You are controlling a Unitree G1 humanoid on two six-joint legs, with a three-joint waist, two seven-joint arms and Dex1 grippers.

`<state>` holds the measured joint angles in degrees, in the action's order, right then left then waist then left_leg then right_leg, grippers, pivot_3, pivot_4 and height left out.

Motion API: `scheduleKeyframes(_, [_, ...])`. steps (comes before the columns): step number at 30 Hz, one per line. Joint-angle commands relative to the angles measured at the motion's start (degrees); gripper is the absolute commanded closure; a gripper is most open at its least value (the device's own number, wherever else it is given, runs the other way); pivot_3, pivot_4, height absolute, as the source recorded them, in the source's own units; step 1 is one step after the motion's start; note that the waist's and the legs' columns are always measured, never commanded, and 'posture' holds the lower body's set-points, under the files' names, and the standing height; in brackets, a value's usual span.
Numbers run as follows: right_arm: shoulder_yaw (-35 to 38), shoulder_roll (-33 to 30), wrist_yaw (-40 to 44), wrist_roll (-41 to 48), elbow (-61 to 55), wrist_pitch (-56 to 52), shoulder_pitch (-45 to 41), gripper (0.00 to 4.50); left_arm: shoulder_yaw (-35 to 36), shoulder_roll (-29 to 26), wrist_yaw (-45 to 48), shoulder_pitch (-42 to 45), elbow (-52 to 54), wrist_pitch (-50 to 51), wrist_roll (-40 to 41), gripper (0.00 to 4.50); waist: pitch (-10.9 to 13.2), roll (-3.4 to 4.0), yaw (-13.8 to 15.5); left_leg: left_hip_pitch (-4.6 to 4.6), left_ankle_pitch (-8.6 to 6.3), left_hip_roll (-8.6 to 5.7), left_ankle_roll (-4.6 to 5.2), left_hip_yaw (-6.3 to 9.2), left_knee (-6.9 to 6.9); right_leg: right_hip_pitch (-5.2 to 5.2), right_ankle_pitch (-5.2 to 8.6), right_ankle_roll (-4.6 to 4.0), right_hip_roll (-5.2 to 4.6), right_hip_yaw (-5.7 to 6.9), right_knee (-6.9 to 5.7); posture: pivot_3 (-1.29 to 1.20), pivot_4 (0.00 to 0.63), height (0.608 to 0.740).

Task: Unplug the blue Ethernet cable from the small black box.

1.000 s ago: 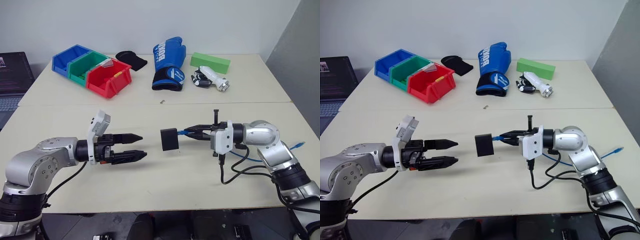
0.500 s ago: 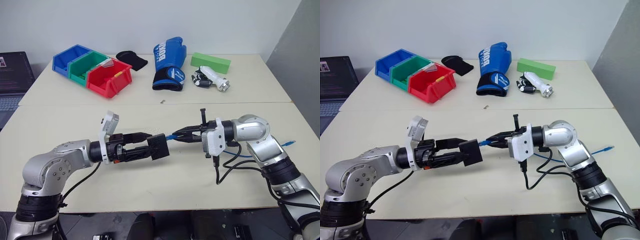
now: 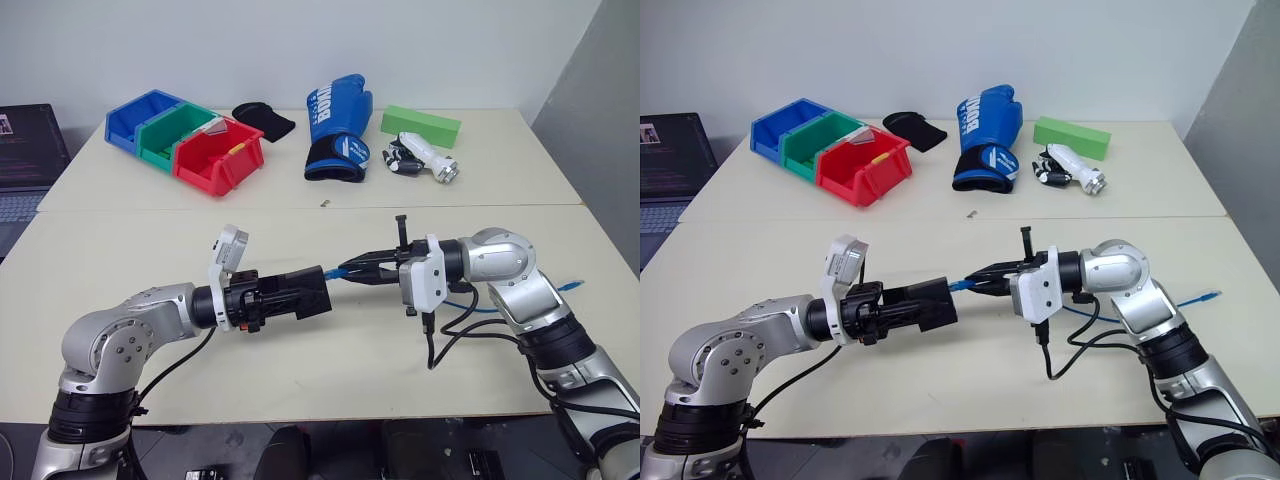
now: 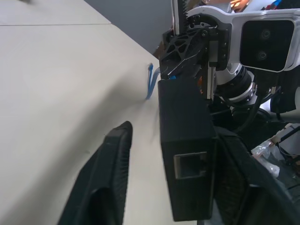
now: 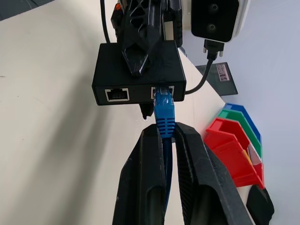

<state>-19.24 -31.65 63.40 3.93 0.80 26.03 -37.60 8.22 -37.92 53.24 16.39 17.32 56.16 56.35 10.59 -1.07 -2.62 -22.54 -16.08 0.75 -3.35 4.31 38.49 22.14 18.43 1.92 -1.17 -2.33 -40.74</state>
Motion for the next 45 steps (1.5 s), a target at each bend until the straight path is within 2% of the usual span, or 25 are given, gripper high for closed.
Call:
scheduleKeyframes(1, [1.25,0.47,-0.92,-0.04,-1.79,3.16,-1.59,4.43,0.38,-0.10,-0.34,-0.07,-0.26,-0.81,-0.30,3.28,0.00,0.00,0.04,0.00,0.00,0.00,0.00,0.00,0.00,0.00,0.00,0.00,0.00,0.00,0.00,0.00,0.150,0.740])
scheduleKeyframes(3, [0.60,-0.05,-0.22,-1.07,-1.15,5.66,-1.89,4.43,0.41,-0.39,-0.07,-0.30,-0.29,-0.89,-0.41,3.65,0.00,0.00,0.07,0.00,0.00,0.00,0.00,0.00,0.00,0.00,0.00,0.00,0.00,0.00,0.00,0.00,0.150,0.740])
scheduleKeyframes(6, [0.13,-0.73,0.41,-2.12,0.30,8.95,-2.30,4.43,0.51,-1.06,0.57,-0.54,-0.49,-0.76,-0.52,3.71,0.00,0.00,0.08,0.00,0.00,-0.01,0.00,-0.01,0.01,0.00,0.00,0.00,0.00,0.00,0.00,0.00,0.150,0.740])
scheduleKeyframes(8, [0.13,-1.51,1.76,-0.69,-0.12,7.80,-2.12,3.72,0.40,-1.75,1.33,-0.64,-0.50,-0.82,-0.79,3.71,0.00,0.00,0.08,0.00,0.00,0.00,0.00,0.00,0.01,0.00,0.00,0.00,0.00,0.01,0.00,0.00,0.150,0.740])
scheduleKeyframes(10, [0.34,-2.15,2.86,1.41,-1.36,4.86,-1.74,3.38,0.09,-2.47,2.20,-0.61,-0.57,-1.15,-1.29,3.71,0.00,0.00,0.08,0.00,0.00,0.00,0.00,0.01,0.00,-0.01,0.00,0.00,0.00,0.01,0.00,0.00,0.150,0.740])
scheduleKeyframes(15, [1.30,-7.18,6.45,18.06,-13.83,-25.12,2.22,2.34,-2.90,-4.87,6.45,0.08,-0.75,-5.35,-5.66,3.71,0.00,0.00,0.41,-0.01,0.00,0.00,0.00,0.05,0.00,-0.01,0.00,-0.01,-0.02,-0.01,0.02,0.00,0.150,0.740])
scheduleKeyframes(17, [2.65,-7.96,4.07,24.81,-17.35,-37.19,3.19,1.89,-3.73,-5.09,7.97,0.66,-1.02,-7.31,-7.10,3.71,0.00,0.01,0.76,-0.04,0.00,-0.01,0.01,0.07,0.01,-0.01,0.01,-0.02,-0.03,-0.01,0.03,0.00,0.150,0.740])
scheduleKeyframes(24, [5.63,-2.84,-8.44,34.40,-19.11,-61.90,2.51,1.87,-6.04,-5.16,12.70,1.46,-0.85,-12.95,-10.72,3.71,0.00,0.01,0.72,-0.06,-0.01,0.01,0.02,0.11,0.10,-0.02,0.02,-0.03,-0.01,-0.01,-0.02,0.00,0.150,0.740])
scheduleKeyframes(31, [7.20,1.40,-13.06,40.39,-19.43,-74.50,3.16,1.87,-6.72,-5.30,14.68,2.01,-1.49,-15.46,-12.75,3.71,0.00,0.01,0.75,-0.21,-0.02,-0.04,0.03,0.13,0.12,0.06,0.02,-0.03,0.01,0.02,0.02,0.00,0.150,0.740])
scheduleKeyframes(45, [7.44,5.57,-14.48,40.60,-18.17,-78.89,3.11,1.87,-5.94,-6.13,17.43,0.83,-2.64,-17.47,-14.38,3.71,0.01,0.01,0.72,-0.21,-0.02,-0.03,0.04,0.13,0.12,0.09,0.02,-0.03,0.05,0.10,0.01,0.00,0.150,0.740])
